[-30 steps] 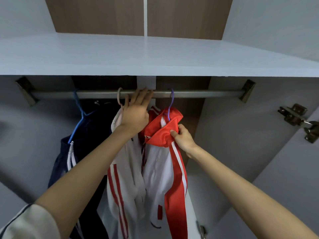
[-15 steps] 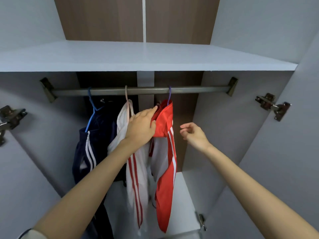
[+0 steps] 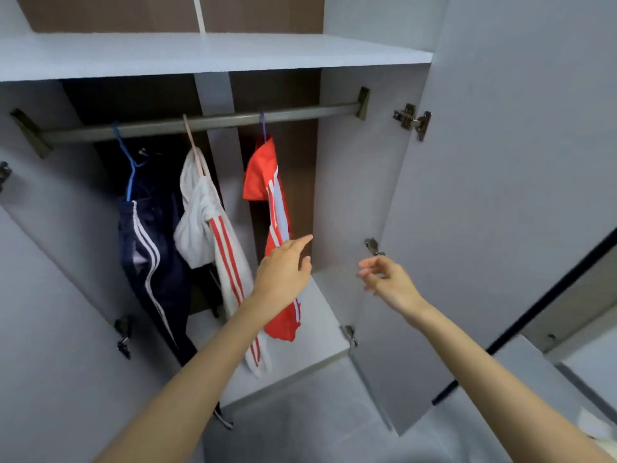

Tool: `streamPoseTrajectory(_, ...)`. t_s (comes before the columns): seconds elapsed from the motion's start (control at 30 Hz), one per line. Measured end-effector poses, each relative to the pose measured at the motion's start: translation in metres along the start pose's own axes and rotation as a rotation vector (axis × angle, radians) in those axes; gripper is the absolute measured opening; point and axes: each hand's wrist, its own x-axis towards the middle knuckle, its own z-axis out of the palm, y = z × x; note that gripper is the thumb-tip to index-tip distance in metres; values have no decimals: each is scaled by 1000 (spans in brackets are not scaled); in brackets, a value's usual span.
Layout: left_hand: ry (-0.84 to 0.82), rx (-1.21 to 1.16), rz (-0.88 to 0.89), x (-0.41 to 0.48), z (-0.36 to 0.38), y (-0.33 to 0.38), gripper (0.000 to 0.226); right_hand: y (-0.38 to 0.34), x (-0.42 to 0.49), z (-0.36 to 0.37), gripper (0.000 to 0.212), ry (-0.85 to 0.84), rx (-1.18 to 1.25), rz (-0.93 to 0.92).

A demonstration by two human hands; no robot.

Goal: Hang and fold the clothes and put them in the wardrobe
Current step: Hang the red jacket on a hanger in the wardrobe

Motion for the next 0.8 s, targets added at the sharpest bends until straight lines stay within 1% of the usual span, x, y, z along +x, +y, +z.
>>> streamPoseTrajectory(0.1, -56, -32, 16, -30, 24, 26, 46, 26, -44, -24, 15, 17, -21, 64)
streamPoseTrajectory(0.3, -129, -88, 50, -102, 83, 79, 44, 89, -129, -70, 15, 33, -55, 141)
streamPoseTrajectory(0.53, -222, -120, -2, -202, 158, 156, 42, 172, -241, -122, 15, 42, -78, 203)
streamPoseTrajectory(0.63, -259, -126, 20, -239, 179, 186, 42, 196, -288, -143, 13, 59, -69, 230)
streamPoseTrajectory(0.8, -365, -129, 105, -282, 203, 229, 42, 230, -364, -169, 17, 154, -126, 289)
